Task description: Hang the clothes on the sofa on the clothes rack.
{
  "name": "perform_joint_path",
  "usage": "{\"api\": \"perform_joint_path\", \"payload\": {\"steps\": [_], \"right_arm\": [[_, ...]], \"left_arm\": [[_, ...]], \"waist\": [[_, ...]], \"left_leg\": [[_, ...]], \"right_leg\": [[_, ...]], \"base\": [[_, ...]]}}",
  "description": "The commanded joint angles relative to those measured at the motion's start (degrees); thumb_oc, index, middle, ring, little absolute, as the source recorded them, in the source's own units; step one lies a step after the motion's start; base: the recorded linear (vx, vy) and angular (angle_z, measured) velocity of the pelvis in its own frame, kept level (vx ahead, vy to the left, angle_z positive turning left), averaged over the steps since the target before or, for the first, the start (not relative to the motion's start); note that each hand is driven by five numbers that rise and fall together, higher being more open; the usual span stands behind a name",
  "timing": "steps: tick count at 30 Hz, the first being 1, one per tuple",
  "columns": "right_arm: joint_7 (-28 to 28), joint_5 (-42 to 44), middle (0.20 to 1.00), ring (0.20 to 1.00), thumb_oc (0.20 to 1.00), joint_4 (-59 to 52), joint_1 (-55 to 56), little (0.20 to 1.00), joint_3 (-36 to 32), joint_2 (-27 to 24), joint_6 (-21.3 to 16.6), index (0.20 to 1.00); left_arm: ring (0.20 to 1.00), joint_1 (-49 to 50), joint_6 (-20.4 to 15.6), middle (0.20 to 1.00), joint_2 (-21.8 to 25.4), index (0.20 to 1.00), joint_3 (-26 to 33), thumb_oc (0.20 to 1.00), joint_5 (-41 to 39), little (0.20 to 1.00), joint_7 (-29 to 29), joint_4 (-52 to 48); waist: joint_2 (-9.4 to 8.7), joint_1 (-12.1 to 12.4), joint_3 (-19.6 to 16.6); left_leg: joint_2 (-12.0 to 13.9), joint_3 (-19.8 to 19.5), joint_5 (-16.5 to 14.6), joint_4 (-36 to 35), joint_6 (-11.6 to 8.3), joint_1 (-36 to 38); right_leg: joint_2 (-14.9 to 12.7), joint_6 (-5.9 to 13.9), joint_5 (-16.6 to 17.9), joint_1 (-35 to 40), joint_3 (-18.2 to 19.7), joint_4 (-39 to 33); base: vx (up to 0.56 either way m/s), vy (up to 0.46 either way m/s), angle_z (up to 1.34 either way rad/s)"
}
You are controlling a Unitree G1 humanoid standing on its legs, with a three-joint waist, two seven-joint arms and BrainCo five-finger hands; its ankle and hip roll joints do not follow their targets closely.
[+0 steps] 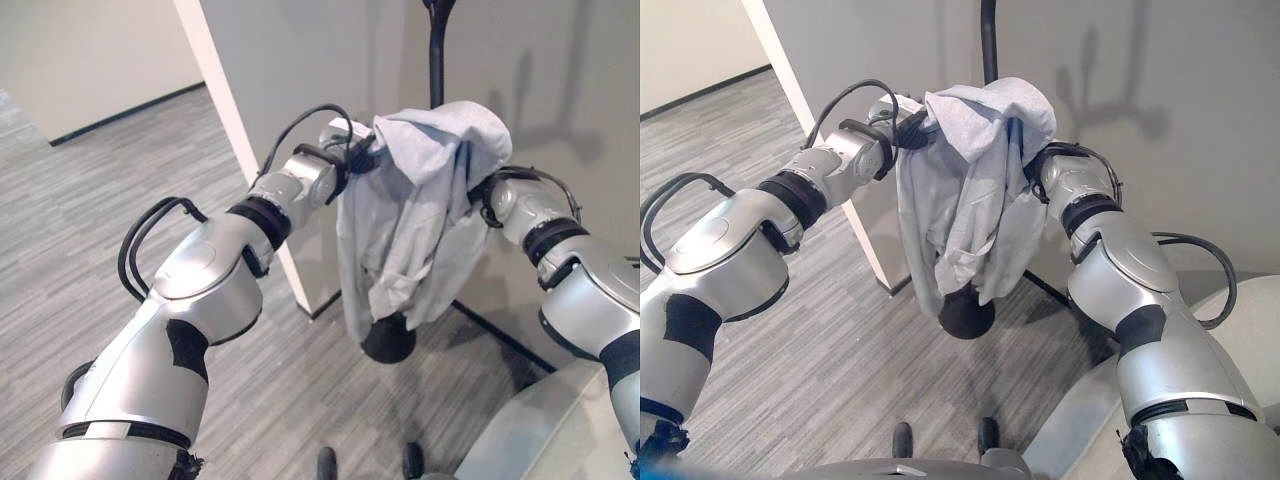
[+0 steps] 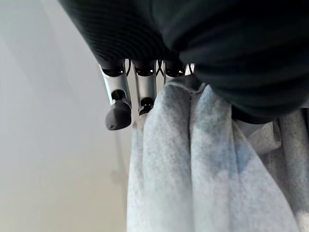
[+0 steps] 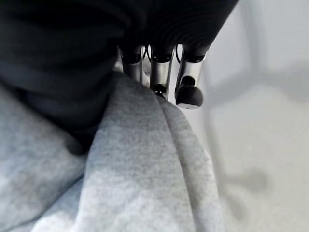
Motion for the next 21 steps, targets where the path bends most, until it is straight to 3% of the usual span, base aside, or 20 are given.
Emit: {"api": "perform_joint_path", "payload": {"steps": [1,5,6,7,8,19,21], "right_arm": [[-0.6,-2.9,0.200,0.200,0.200,6.6,-6.5,0.200,2.5,-3.1,-0.4,0.200],[-2.3,-3.8,0.200,0.200,0.200,5.9,-7.7,0.200,2.7,-3.9,-1.0,0.200],[-2.9,-3.9,0.708,0.708,0.708,5.9,-7.9,0.708,2.7,-3.9,-1.2,0.708],[-3.4,-4.1,1.000,1.000,1.000,5.8,-8.0,1.000,2.5,-4.1,-1.3,1.000],[-4.6,-3.5,1.000,1.000,1.000,5.8,-7.9,1.000,1.7,-4.5,-1.3,1.000],[-6.6,2.6,1.000,1.000,1.000,3.1,-5.7,1.000,-2.8,-6.4,-2.5,1.000],[-7.4,6.9,1.000,1.000,1.000,0.8,-4.5,1.000,-5.2,-8.1,-3.0,1.000]], "left_arm": [[0.200,-6.6,1.2,0.200,3.0,0.200,4.9,0.200,0.8,0.200,0.5,8.0],[0.200,-5.6,1.1,0.200,3.7,0.200,5.4,0.200,0.7,0.200,0.4,8.6],[0.200,-5.4,1.1,0.200,3.8,0.200,5.5,0.200,0.6,0.200,0.5,8.7],[0.200,-5.4,1.1,0.200,4.0,0.200,5.7,0.200,0.6,0.200,0.6,8.8],[1.000,-5.5,1.2,1.000,4.4,1.000,5.9,1.000,0.5,1.000,1.1,8.8],[1.000,-4.1,0.2,1.000,6.7,1.000,7.1,1.000,-1.3,1.000,1.5,5.5],[1.000,-3.2,-0.3,1.000,8.2,1.000,8.8,1.000,-3.7,1.000,2.0,2.5]], "waist": [[-3.27,1.3,6.4],[-3.67,1.2,6.1],[-3.75,1.2,6.0],[-3.81,1.2,6.0],[-3.88,1.1,5.9],[-4.17,1.1,5.5],[-4.17,1.0,5.3]], "left_leg": [[0.7,-0.1,-4.9,-0.1,-2.89,5.0],[0.9,0.0,-5.1,-0.1,-2.96,5.3],[0.9,0.1,-5.1,-0.1,-2.98,5.4],[1.0,0.1,-5.1,-0.1,-2.99,5.4],[0.9,0.1,-5.1,-0.1,-2.98,5.5],[1.0,0.4,-5.5,-0.1,-2.99,6.4],[1.0,0.5,-5.7,-0.1,-2.96,6.7]], "right_leg": [[-5.4,6.93,-0.4,3.9,-3.4,-3.0],[-5.3,6.97,-0.5,4.2,-3.3,-3.0],[-5.3,6.96,-0.5,4.3,-3.4,-3.0],[-5.3,6.98,-0.5,4.3,-3.4,-3.0],[-5.2,6.97,-0.4,4.4,-3.3,-3.0],[-5.1,6.96,-0.7,5.4,-3.3,-3.0],[-5.1,6.97,-0.8,5.7,-3.4,-3.0]], "base": [[0.00,0.000,0.00],[0.00,0.000,0.00],[0.00,0.000,0.00],[0.00,0.000,0.00],[0.00,0.000,0.00],[0.00,-0.001,0.01],[0.00,0.000,0.00]]}}
